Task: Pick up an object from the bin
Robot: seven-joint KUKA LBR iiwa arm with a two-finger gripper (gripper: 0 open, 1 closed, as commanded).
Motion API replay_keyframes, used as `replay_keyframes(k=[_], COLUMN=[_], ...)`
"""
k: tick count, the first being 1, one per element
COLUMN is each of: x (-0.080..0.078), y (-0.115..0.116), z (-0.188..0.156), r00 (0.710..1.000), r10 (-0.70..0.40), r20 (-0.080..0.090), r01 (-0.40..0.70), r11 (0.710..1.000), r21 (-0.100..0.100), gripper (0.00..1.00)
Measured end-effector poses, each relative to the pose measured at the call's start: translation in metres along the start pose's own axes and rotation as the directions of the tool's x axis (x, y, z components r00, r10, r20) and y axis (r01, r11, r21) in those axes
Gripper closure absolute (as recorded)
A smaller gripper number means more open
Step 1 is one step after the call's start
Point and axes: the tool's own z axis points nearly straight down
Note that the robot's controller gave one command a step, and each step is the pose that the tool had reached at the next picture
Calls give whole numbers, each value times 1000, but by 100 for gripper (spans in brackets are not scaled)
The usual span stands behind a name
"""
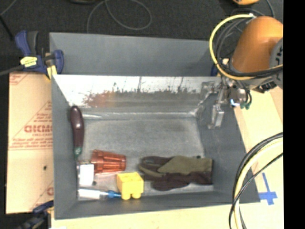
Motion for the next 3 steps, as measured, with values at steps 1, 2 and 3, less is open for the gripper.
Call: replay_keyframes(k=[1,2,3], x=[0,50,62], y=[0,40,54], z=[0,-24,-30], r00=[1000,998,998], r10=[0,66,60], r20=[0,-5,2], r01=[0,-66,-60], r11=[1000,998,998], r21=[0,-1,-2], gripper=[0,0,0])
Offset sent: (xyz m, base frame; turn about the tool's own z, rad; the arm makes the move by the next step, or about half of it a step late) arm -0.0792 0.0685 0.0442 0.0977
